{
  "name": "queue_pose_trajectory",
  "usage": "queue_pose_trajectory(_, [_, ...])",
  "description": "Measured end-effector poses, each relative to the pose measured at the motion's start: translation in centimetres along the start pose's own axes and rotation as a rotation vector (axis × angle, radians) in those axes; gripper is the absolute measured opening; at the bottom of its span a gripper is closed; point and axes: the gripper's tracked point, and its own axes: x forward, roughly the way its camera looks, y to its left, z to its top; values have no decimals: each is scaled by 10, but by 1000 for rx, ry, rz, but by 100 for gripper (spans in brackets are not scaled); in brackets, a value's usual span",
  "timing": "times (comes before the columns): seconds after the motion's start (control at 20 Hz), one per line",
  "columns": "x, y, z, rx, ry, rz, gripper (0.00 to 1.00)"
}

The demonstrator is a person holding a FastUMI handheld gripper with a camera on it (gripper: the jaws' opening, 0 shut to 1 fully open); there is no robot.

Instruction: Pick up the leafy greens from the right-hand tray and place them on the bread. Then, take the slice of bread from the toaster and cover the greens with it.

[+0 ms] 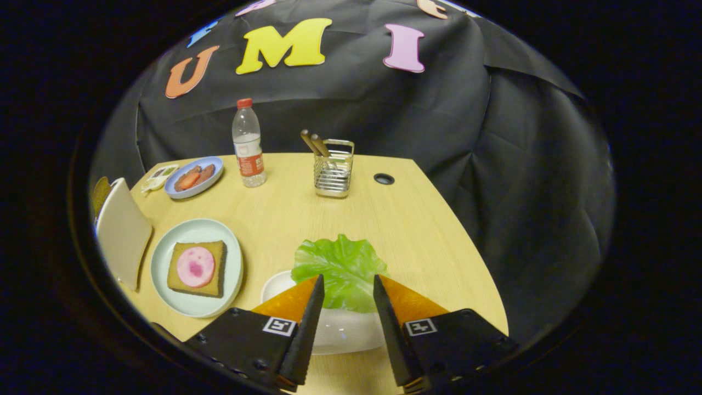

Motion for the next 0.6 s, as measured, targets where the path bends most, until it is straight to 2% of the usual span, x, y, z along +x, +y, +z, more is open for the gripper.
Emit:
queue_pose_trajectory(0.2, [24, -24, -13, 92, 58, -28, 78])
queue_pose_trajectory(0.6, [45, -35, -34, 205, 143, -15, 81])
